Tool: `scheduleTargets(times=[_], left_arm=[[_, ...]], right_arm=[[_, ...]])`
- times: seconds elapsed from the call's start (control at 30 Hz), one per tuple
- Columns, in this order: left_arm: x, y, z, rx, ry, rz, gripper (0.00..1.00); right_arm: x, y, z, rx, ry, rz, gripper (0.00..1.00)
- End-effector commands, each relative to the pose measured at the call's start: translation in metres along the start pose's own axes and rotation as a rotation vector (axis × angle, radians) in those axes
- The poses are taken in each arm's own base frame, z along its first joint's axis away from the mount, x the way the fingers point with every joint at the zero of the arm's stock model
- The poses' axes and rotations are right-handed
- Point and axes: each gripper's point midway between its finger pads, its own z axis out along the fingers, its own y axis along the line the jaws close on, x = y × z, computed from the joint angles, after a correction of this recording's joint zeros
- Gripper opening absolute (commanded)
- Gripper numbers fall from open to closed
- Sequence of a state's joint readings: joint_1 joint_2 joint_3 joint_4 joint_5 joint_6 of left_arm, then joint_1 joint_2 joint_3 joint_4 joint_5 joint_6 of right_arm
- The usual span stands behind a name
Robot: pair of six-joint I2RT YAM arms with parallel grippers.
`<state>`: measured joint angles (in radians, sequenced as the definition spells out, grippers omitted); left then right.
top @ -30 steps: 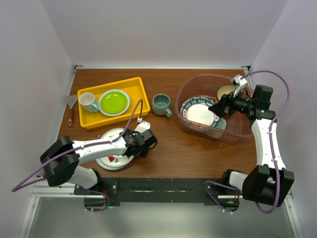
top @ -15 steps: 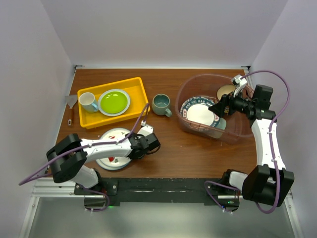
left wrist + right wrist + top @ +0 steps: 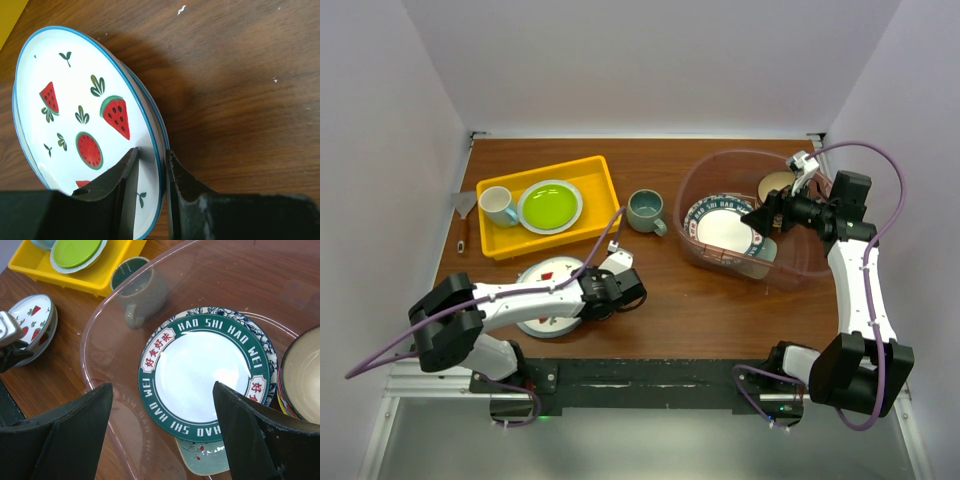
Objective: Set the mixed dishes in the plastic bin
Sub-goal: Pick up the plate at the center of the board.
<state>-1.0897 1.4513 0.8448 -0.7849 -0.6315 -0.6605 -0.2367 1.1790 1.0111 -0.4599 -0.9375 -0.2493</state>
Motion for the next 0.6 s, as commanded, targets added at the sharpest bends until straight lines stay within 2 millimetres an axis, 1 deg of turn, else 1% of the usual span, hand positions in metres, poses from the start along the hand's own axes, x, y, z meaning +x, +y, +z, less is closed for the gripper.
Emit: scheduleTargets(times=[0.0, 0.17, 0.2, 0.27, 0.3, 0.33, 0.4, 0.43, 0.57], left_arm=[[-0.030, -0.031, -0.021, 0.175, -0.061, -0.126, 0.19], [-0.038, -0.031, -0.030, 0.191, -0.082, -0.127, 0.10], [-0.039, -0.029, -0.032, 0.190, -0.086, -0.126, 0.05], [-0.046, -0.027, -0.040, 0.196, -0.108, -0.127, 0.00], [-0.047, -0.025, -0.043, 0.191, -0.111, -0.122, 0.00], [-0.054, -0.024, -0.051, 0.202, -0.136, -0.124, 0.00], [-0.059, -0.019, -0.059, 0.200, -0.159, -0.120, 0.00], [-0.066, -0.016, -0.069, 0.203, -0.191, -0.124, 0.00], [-0.078, -0.004, -0.089, 0.195, -0.252, -0.103, 0.00]], right_arm=[[-0.007, 0.002, -0.002, -0.014, -0.016, -0.033, 0.85], [-0.006, 0.001, -0.001, -0.015, -0.015, -0.031, 0.85], [-0.006, 0.002, -0.002, -0.013, -0.014, -0.031, 0.85], [-0.006, 0.001, -0.002, -0.013, -0.015, -0.032, 0.85], [-0.006, 0.001, -0.001, -0.012, -0.014, -0.031, 0.85], [-0.006, 0.001, -0.001, -0.013, -0.014, -0.031, 0.85], [-0.006, 0.001, -0.002, -0.013, -0.015, -0.032, 0.85], [-0.007, 0.001, -0.002, -0.011, -0.016, -0.033, 0.85], [-0.006, 0.001, -0.001, -0.013, -0.014, -0.031, 0.85]])
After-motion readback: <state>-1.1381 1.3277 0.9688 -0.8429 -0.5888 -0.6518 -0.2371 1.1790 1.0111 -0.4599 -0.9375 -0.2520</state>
